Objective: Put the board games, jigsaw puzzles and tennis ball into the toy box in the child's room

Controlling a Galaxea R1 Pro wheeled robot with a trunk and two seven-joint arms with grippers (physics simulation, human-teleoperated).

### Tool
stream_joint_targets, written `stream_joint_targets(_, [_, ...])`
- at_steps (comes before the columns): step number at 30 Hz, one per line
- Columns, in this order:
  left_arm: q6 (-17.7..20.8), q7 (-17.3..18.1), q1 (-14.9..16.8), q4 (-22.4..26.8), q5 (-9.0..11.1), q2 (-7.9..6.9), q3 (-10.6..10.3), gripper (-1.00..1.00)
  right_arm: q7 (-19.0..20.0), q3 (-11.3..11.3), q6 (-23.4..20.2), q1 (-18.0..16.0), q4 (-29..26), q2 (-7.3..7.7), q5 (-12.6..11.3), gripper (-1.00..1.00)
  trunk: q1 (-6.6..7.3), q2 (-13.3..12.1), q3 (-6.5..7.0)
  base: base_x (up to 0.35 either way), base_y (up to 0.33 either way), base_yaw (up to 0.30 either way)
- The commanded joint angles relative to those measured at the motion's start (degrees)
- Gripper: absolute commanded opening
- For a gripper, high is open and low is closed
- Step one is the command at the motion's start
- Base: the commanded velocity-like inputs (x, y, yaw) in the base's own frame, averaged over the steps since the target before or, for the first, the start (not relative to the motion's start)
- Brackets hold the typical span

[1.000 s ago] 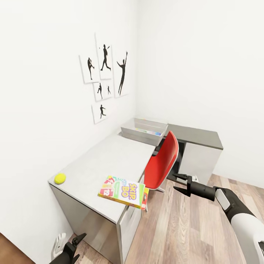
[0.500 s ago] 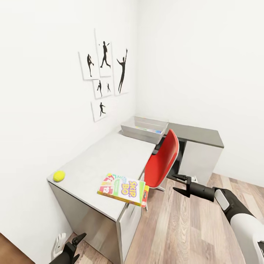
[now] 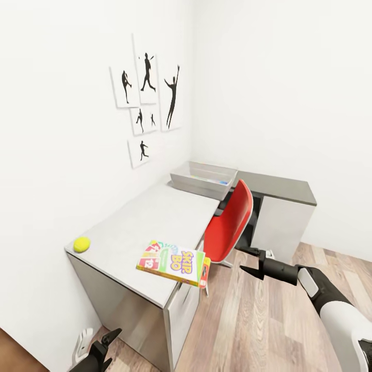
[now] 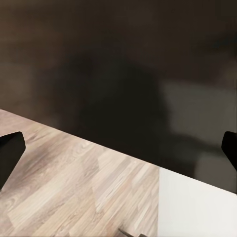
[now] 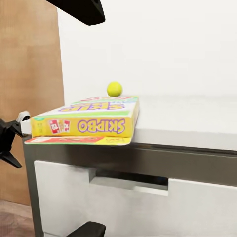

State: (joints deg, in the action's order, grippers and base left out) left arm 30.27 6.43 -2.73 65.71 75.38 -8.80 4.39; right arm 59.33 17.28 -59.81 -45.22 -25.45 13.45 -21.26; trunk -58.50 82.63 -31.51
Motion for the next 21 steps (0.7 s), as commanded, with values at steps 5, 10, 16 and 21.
stream_joint_targets(5, [0.32,-0.02,0.0,0.03,0.2,0.01,0.09,1.0,-0.5,0.21,-0.19,-0.04,0.07,-0.27,0.32,1.0,-1.11,2.05,-0.95,0.0,0.0,0.0])
stream_joint_targets(10, [0.32,0.01,0.01,0.03,0.22,0.01,0.09,1.0,-1.48,0.21,-0.19,-0.04,0.1,-0.44,0.29,1.0,-2.2,4.05,-1.84,0.0,0.0,0.0])
stream_joint_targets(16, [0.32,0.1,-0.02,0.03,0.27,0.01,0.09,1.0,-2.21,0.23,-0.19,-0.04,0.17,-0.8,0.27,1.0,-2.42,4.45,-2.02,0.0,0.0,0.0])
stream_joint_targets(21, [0.32,0.13,-0.04,0.03,0.28,0.01,0.09,1.0,-2.53,0.24,-0.19,-0.04,0.2,-1.32,0.28,1.0,-2.42,4.45,-2.02,0.0,0.0,0.0])
